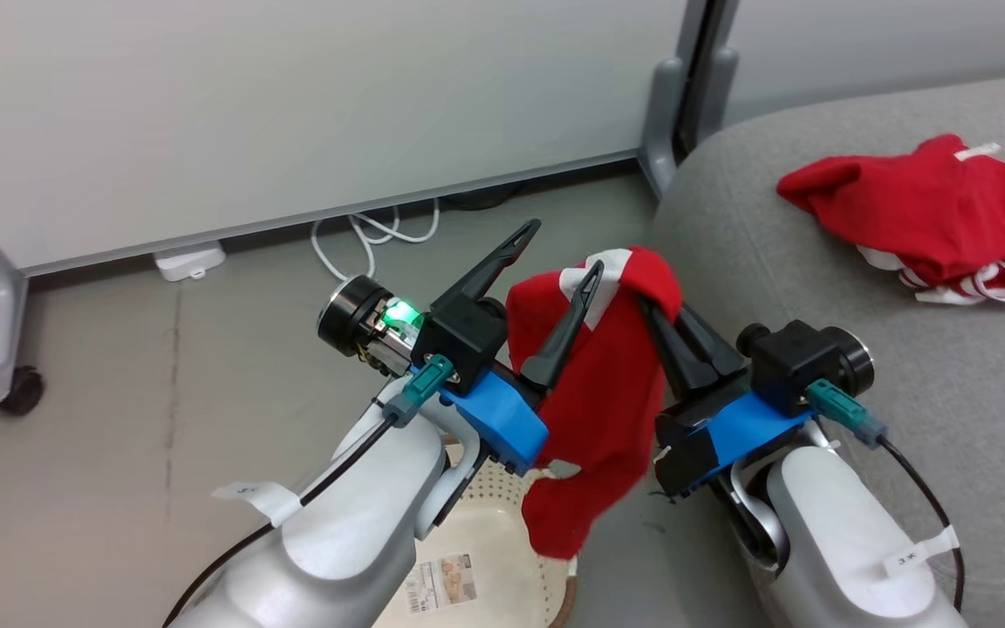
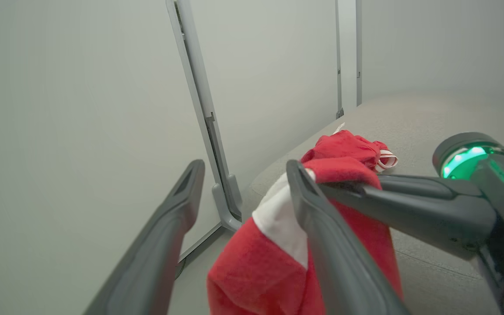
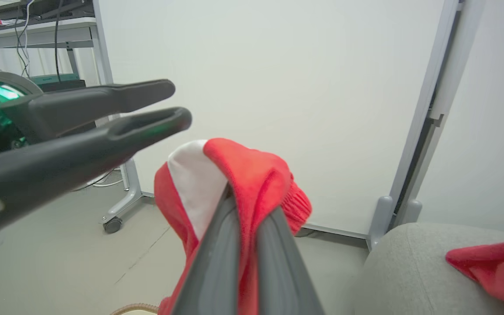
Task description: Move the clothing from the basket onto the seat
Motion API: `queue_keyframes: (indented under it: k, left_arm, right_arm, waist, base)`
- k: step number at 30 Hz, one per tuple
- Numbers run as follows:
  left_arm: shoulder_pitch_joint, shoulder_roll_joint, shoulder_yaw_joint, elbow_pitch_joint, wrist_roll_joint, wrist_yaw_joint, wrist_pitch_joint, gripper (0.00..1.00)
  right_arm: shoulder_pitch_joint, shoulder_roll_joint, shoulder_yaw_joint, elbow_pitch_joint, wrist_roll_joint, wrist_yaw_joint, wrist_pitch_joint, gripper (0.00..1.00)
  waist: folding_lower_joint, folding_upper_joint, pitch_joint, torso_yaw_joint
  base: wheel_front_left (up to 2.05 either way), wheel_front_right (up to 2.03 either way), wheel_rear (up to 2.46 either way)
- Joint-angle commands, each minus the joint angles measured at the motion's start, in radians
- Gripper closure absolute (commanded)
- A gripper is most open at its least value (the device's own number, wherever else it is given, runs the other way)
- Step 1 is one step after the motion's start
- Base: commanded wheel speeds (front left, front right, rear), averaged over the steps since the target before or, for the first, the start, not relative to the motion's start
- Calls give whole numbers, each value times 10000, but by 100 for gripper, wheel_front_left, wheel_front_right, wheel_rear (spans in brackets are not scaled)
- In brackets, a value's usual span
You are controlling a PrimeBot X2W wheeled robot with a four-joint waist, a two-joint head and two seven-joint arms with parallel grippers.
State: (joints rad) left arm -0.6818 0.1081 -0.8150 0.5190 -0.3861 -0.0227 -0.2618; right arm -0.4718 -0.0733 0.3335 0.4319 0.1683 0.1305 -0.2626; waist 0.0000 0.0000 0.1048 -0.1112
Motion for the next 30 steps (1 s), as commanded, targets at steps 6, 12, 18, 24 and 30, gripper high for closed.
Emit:
queue_keyframes:
  k: [6,12,18,24,30]
  left_arm:
    - [72,-60,-74,-75,119,27,-36,0]
    - [-129,-117,-185,-37,210,-53,-35,0]
    - [-260,-179,-300,62,320,-159,-37,0]
    - [-368,-303,-503,193,373,-282,-38,0]
    - [-400,-396,-612,285,409,-321,-36,0]
  right_arm:
    - [312,-210,-349,-570,-54,5,-36,100]
    - [480,-313,-801,-1006,-62,5,-36,100]
    - [734,-388,-1383,-1439,-25,5,-36,100]
    - [1303,-363,-2200,-1870,3,5,-36,100]
    - [1827,-299,-2536,-2073,-76,5,-36,100]
  waist:
    - [0,0,441,-854]
    - [0,0,749,-1562]
    - [0,0,1079,-2132]
    - [0,0,1288,-2460]
    - [0,0,1347,-2610]
  base:
    - [0,0,0]
    - [0,0,0]
    - [0,0,0]
    - [0,0,0]
    - [0,0,0]
